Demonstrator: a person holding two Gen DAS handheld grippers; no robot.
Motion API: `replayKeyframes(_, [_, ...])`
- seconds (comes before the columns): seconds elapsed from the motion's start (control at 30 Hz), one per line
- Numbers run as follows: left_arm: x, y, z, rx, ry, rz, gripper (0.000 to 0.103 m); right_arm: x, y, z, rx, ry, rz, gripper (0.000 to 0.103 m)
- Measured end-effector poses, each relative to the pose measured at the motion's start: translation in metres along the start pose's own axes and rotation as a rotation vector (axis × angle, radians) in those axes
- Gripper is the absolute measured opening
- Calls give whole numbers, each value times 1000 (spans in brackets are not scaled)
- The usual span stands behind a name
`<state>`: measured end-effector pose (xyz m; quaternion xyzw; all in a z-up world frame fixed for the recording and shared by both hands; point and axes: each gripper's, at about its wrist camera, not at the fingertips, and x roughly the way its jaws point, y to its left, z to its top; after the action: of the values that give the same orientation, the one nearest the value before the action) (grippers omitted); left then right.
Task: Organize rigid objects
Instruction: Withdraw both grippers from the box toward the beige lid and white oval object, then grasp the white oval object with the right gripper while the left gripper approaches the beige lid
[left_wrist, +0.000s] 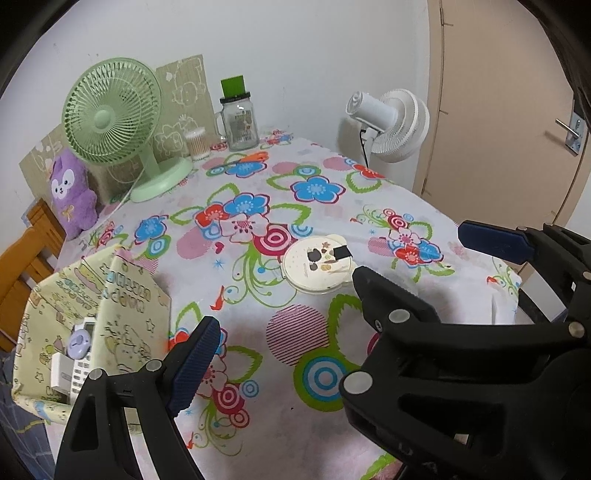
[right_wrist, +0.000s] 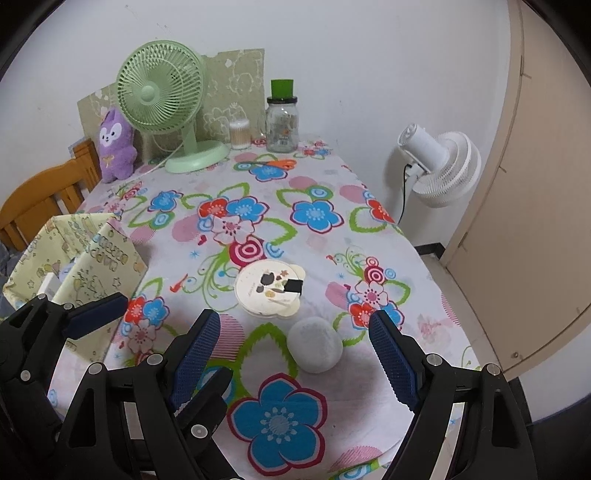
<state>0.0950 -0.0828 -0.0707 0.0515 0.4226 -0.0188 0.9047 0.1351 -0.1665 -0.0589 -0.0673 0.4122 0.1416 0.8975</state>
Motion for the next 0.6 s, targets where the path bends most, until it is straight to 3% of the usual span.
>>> replayKeyframes(0.6, [53, 3, -12, -10, 92, 11, 89, 53, -20, -21, 30, 91, -15, 85])
